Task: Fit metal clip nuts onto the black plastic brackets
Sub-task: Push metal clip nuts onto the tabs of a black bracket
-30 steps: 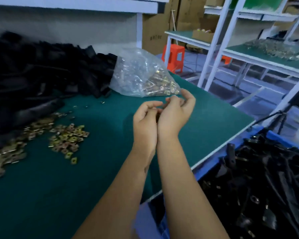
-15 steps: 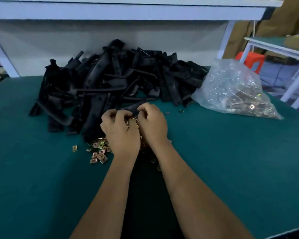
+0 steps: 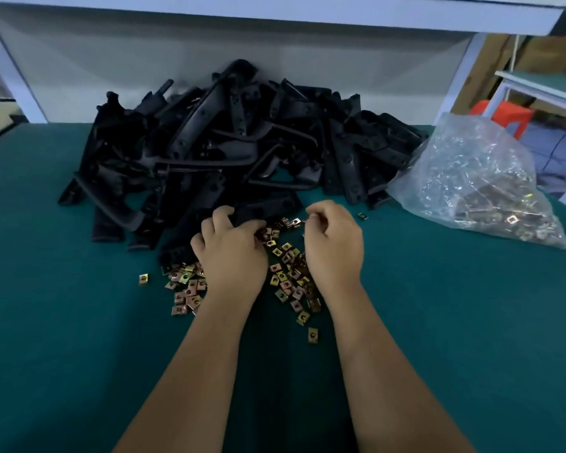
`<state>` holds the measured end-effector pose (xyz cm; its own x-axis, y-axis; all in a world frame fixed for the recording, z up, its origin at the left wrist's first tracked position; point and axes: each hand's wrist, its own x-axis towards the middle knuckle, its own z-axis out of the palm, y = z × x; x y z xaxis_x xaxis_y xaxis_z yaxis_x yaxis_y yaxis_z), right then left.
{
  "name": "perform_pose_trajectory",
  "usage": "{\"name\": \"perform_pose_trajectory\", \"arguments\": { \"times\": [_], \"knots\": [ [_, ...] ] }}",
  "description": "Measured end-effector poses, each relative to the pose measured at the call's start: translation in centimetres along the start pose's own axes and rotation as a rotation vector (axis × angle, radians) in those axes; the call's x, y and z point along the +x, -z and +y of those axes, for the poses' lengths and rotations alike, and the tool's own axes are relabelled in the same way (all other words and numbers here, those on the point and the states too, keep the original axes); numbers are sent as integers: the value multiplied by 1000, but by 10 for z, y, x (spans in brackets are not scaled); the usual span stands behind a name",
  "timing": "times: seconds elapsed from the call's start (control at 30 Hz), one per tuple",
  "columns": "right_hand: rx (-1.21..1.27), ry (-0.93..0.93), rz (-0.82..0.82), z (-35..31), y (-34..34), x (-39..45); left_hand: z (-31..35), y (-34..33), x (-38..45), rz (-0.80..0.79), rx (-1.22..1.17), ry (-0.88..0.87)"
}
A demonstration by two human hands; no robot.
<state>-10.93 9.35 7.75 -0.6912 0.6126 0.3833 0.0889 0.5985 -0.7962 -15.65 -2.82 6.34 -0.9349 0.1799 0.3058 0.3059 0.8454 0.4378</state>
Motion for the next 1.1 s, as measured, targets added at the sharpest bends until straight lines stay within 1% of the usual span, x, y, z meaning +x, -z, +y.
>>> {"name": "perform_pose_trajectory", "arguments": {
  "times": [0.1,0.17,0.27,0.37,0.43,0.5,0.57,0.63,0.73,0.87,1.0,1.1],
  "knots": [
    [-46,39,-28,-1,-3,0,0,2,0,76,-77,17],
    [-63,70,-26,-1,-4,0,-2,4,1,156,-190,40],
    [-75,124,-9,-1,-5,-1,-8,12,5,273,-526,123],
    [-94,188,-10,-3,-7,-3,-11,21,7,344,-814,216],
    [-101,224,-15,-6,-9,-5,-10,24,8,323,-1060,276],
    [-94,251,-22,-8,-10,-8,-9,26,9,222,-1396,353],
    [-97,258,-38,-10,-10,-9,-8,25,10,133,-1696,382],
    [-134,244,-68,-11,-9,-8,-8,22,10,100,-1866,405],
    [-238,230,-144,-9,-8,-7,-11,21,11,80,-2008,421],
    [-333,251,-212,-7,-9,-5,-12,19,15,37,-2103,385],
    [-376,298,-267,-5,-14,-6,-13,20,18,15,-2066,388],
    [-496,339,-318,-3,-19,-7,-16,20,19,15,-2075,405]
  ]
}}
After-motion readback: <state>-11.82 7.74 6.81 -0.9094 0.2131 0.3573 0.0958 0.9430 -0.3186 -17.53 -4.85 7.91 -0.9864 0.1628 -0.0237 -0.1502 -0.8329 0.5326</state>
